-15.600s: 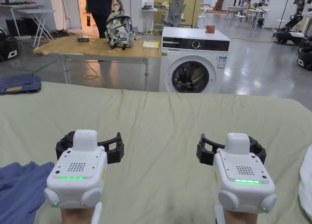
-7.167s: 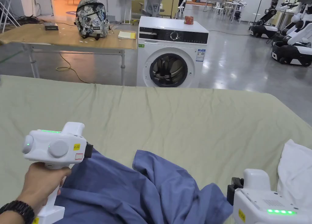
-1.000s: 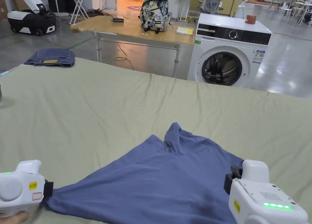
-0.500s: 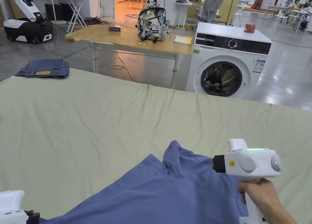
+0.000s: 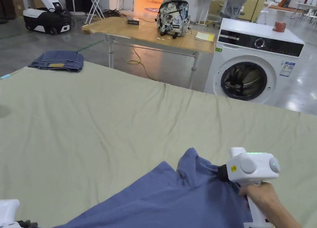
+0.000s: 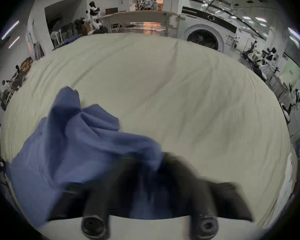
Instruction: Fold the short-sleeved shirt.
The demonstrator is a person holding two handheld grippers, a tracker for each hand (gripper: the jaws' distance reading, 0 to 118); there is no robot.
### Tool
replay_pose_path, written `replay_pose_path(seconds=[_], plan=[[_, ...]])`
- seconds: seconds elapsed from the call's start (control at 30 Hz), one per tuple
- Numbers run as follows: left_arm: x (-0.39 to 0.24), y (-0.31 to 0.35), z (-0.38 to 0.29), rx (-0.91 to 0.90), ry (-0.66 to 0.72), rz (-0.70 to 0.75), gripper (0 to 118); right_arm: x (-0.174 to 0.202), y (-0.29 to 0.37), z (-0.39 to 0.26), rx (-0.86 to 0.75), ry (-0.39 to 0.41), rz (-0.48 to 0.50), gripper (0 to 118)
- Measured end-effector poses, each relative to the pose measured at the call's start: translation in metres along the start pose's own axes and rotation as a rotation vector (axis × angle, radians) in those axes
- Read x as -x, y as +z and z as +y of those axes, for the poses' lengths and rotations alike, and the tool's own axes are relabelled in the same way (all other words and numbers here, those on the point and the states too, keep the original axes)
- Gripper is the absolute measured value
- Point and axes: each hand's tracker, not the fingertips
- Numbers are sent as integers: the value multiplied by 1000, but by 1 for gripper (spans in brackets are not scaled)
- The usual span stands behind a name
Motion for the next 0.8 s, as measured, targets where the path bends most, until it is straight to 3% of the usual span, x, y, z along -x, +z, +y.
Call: replay_pose_path(seconds=[0.13, 0.2, 0.33, 0.53, 0.63, 0.8], plan=[[-2, 0, 1, -4, -9, 0, 0, 13, 14, -12, -1, -10, -10, 0], [-4, 1, 1, -8, -14, -5, 0, 12, 27, -14, -74, 10, -42, 0], [-10, 11, 5, -39, -29, -11, 0, 6, 67, -22, -156, -22, -52, 0], [-32, 57, 24, -153, -55, -61, 0, -4, 172, -28, -313, -14, -99, 0], [-41, 84, 46, -222, -72, -87, 0, -11, 228, -28, -392, -9, -167, 0], [-57, 125, 113, -354, -147, -105, 0, -39, 314, -24, -524, -69, -222, 0]])
